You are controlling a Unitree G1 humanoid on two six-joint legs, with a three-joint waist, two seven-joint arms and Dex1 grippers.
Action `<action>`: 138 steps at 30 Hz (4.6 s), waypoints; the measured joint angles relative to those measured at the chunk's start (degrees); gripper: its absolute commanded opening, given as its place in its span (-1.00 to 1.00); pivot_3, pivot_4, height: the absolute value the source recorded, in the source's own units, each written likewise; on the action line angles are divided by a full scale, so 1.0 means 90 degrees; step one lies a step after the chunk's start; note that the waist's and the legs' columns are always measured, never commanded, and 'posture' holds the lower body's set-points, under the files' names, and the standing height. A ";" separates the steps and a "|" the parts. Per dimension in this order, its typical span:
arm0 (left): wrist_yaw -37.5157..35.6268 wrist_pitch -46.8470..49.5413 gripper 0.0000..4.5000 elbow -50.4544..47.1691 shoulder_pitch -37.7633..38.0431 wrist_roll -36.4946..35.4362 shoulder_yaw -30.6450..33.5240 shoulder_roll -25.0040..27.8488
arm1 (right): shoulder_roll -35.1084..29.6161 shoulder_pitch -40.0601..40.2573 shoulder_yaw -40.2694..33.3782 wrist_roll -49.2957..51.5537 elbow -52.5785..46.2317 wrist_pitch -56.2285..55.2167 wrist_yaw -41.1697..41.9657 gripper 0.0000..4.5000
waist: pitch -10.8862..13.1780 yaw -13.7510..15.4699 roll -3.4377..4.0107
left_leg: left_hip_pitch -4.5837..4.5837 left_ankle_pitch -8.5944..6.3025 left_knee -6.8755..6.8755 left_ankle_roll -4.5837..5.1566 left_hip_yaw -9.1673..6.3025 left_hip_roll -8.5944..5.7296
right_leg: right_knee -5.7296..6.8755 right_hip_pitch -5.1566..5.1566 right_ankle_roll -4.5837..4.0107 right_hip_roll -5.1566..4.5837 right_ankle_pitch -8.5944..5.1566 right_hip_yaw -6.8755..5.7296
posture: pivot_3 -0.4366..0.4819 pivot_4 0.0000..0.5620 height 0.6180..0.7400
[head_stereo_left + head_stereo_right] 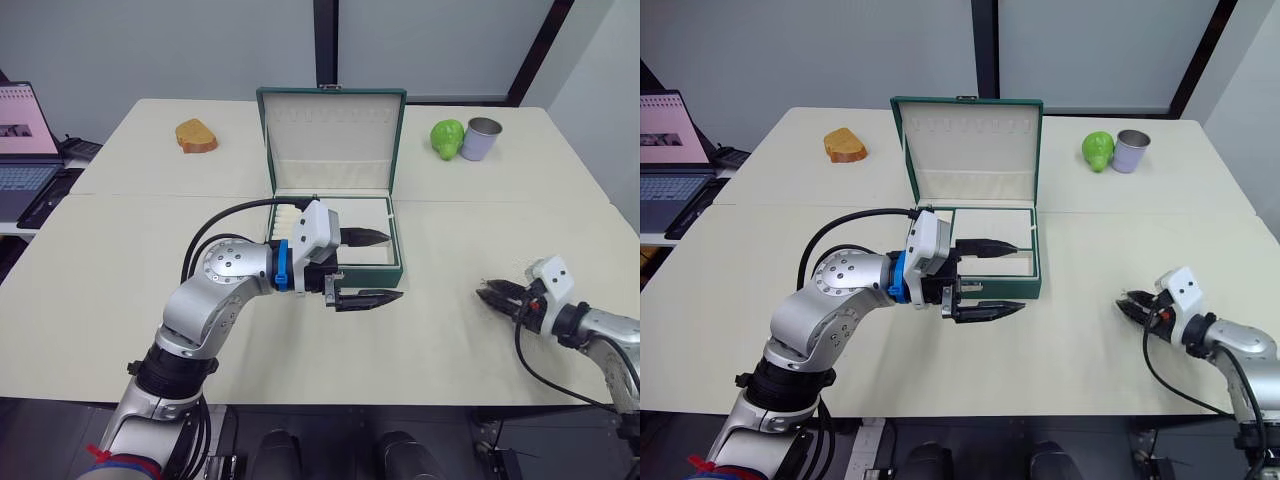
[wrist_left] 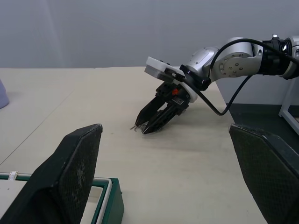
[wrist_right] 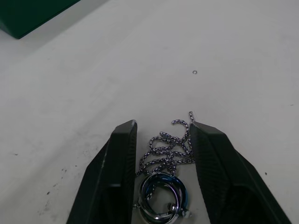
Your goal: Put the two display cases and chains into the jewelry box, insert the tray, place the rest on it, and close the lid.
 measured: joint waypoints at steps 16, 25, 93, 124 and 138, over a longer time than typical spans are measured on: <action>-0.0012 -0.0013 1.00 -0.0002 0.0011 0.0014 -0.0100 -0.0028 | 0.0013 0.0208 -0.0067 -0.0117 0.0189 -0.0366 0.0082 0.98 | -0.0001 0.0000 -0.0001 | 0.0003 0.0000 0.0000 0.0000 0.0000 0.0001 | -0.0002 0.0005 0.0000 0.0000 0.0000 -0.0001 | -0.05 -0.47 1.00; -0.0007 -0.0013 1.00 -0.0003 0.0010 0.0016 -0.0101 -0.0039 | -0.0071 0.0255 -0.0010 -0.0274 0.0235 -0.0389 0.0036 -0.07 | -0.0002 0.0001 -0.0003 | 0.0006 0.0000 0.0001 0.0000 -0.0002 0.0001 | -0.0004 0.0011 0.0000 0.0000 0.0000 -0.0003 | -0.05 -0.47 1.00; 0.0128 0.0010 1.00 -0.0004 -0.0076 0.0036 -0.0105 -0.0172 | -0.0034 0.0189 0.0081 -0.0317 0.0689 -0.0853 0.0341 -0.78 | -0.0029 0.0010 -0.0023 | 0.0013 0.0000 0.0001 0.0000 -0.0011 0.0004 | -0.0023 0.0034 0.0000 0.0000 0.0000 -0.0019 | -0.05 -0.47 1.00; 0.0130 0.0009 1.00 0.0004 -0.0076 0.0042 -0.0107 -0.0232 | -0.0129 0.0005 -0.0641 0.1559 -0.1520 0.1458 0.0349 -1.00 | -0.0014 0.0017 -0.0001 | 0.0071 -0.0001 -0.0021 0.0000 -0.0016 0.0001 | -0.0077 0.0115 0.0001 0.0000 0.0000 -0.0019 | -0.05 -0.47 1.00; 0.0339 0.0003 1.00 0.0002 0.0077 0.0043 -0.0104 -0.0283 | -0.0163 -0.1657 -0.0643 0.2249 -0.1738 0.2174 0.0228 -1.00 | -0.0011 0.0011 0.0001 | 0.0068 -0.0001 -0.0023 0.0001 -0.0013 0.0000 | -0.0078 0.0106 0.0001 0.0000 0.0000 -0.0009 | -0.05 -0.47 1.00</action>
